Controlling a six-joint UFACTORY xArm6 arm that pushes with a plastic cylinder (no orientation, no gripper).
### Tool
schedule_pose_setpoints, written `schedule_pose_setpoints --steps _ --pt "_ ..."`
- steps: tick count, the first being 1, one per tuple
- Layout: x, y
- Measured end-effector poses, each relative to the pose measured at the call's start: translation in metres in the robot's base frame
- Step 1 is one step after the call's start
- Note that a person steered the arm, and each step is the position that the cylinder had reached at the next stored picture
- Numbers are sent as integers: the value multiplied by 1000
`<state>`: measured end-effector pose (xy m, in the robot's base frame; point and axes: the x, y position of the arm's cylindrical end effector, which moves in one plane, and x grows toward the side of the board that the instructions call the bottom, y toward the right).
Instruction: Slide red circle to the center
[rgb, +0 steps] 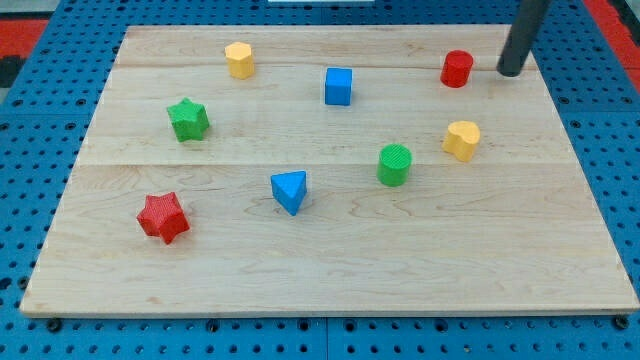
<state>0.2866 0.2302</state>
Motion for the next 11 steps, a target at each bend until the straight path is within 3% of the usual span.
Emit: schedule_pose_setpoints --steps 1,2,7,9,11 --pt "-12 -67" --pt "5 -111" --pt "-10 -155" --pt "10 -155" --pt "89 -163"
